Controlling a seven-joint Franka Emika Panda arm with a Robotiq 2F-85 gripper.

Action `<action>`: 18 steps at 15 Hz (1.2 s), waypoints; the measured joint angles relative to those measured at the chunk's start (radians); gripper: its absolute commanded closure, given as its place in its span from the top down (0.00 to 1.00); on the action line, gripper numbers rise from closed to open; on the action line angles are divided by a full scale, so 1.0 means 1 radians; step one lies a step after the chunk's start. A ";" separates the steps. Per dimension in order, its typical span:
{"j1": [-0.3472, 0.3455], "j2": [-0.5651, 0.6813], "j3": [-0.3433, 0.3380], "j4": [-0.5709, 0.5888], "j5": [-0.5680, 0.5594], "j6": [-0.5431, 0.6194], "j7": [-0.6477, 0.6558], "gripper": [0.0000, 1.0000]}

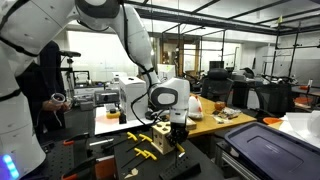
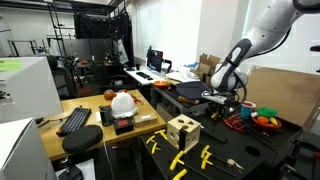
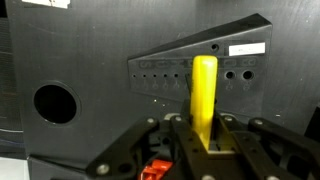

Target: Put one yellow handle in the wooden box and then on the black stand

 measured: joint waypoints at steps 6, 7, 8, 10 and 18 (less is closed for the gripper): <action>0.000 0.000 0.000 0.000 0.000 0.000 0.000 0.04; 0.000 0.000 0.000 0.000 0.000 0.000 0.000 0.04; 0.000 0.000 0.000 0.000 0.000 0.000 -0.001 0.04; 0.000 0.000 0.000 0.000 0.000 0.001 -0.001 0.04; 0.002 0.000 0.000 0.000 0.000 0.030 -0.002 0.04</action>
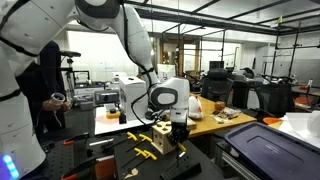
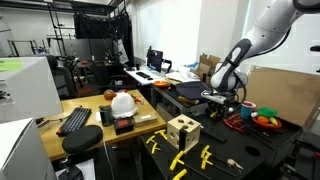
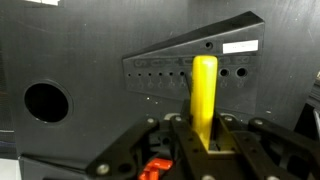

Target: Put one yellow handle in the wooden box and then on the black stand

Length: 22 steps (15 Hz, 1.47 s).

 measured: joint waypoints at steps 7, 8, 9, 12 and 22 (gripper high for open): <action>0.000 0.000 -0.005 0.000 0.000 0.001 0.000 0.04; 0.000 0.000 -0.006 0.000 0.000 0.001 0.000 0.04; 0.000 0.000 -0.007 0.000 0.000 0.001 0.000 0.04; 0.000 0.000 -0.007 0.000 0.000 0.000 -0.004 0.04; -0.001 0.000 -0.003 -0.002 0.000 -0.001 -0.075 0.04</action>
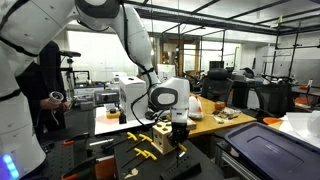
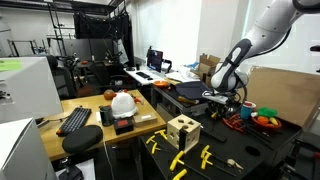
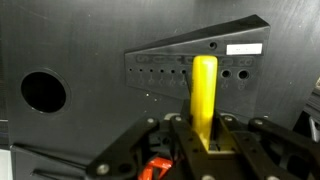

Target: Put one yellow handle in the wooden box and then on the black stand

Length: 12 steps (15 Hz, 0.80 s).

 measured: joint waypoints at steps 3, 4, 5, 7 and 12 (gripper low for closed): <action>0.000 0.000 -0.003 0.000 0.000 -0.001 -0.001 0.04; 0.000 0.000 -0.003 0.000 0.000 -0.005 -0.001 0.04; 0.000 0.000 -0.003 0.000 0.000 -0.008 -0.001 0.04; 0.000 0.000 -0.003 0.000 0.000 -0.013 -0.001 0.04; 0.000 0.000 -0.003 0.000 0.000 -0.021 -0.001 0.04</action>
